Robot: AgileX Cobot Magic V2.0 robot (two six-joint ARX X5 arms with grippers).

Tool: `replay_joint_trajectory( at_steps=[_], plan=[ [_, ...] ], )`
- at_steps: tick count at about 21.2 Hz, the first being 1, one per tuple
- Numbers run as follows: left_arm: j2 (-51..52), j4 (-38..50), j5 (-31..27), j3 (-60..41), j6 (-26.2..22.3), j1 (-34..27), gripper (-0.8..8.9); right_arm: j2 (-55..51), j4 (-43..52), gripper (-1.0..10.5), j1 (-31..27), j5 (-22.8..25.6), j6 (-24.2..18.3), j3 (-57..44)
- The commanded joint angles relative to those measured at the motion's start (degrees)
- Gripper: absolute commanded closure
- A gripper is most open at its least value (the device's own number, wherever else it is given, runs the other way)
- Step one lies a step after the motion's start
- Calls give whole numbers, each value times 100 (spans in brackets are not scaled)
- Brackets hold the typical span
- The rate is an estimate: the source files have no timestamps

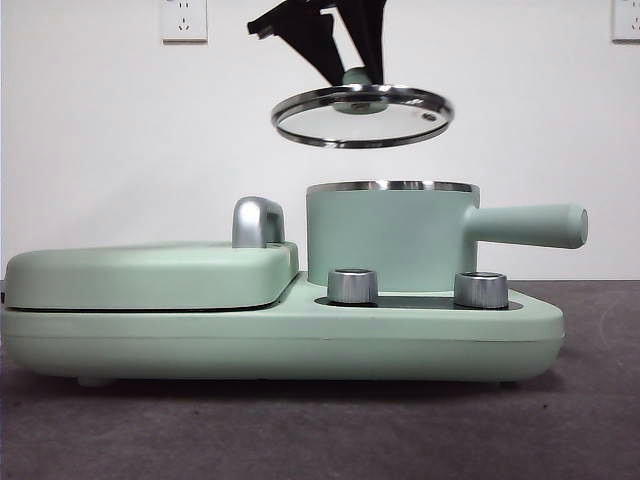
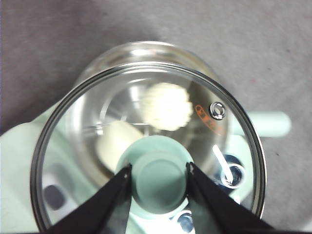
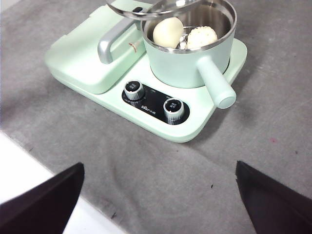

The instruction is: Put the buns in a small steamer

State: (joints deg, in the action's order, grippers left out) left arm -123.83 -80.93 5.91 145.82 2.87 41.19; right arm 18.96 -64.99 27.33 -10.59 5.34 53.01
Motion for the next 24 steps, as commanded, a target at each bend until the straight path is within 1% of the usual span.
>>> replay_joint_trajectory(
  at_steps=[1,6,8,11,12,14,20,24],
  plan=[
    [-87,363,11,181,-122,197,696,-120,66,451,28,-17,-4,-24],
    [-109,669,7,181,-350,321,706,-146,74,451,28,-52,-4,-24],
    [-140,734,7,181,-350,313,736,-149,131,451,28,-157,-31,-24],
    [-249,726,7,181,-348,249,736,-149,426,451,28,-299,-262,-24],
    [-297,726,7,181,-350,229,736,-151,544,451,28,-306,-280,-24],
    [-400,737,7,181,-376,190,736,-149,673,451,28,-304,-284,-24],
    [-511,789,4,181,-407,0,756,-149,669,451,28,-302,-280,-24],
    [-516,785,7,181,-415,-9,756,-149,669,451,28,-299,-280,-24]
  ],
)
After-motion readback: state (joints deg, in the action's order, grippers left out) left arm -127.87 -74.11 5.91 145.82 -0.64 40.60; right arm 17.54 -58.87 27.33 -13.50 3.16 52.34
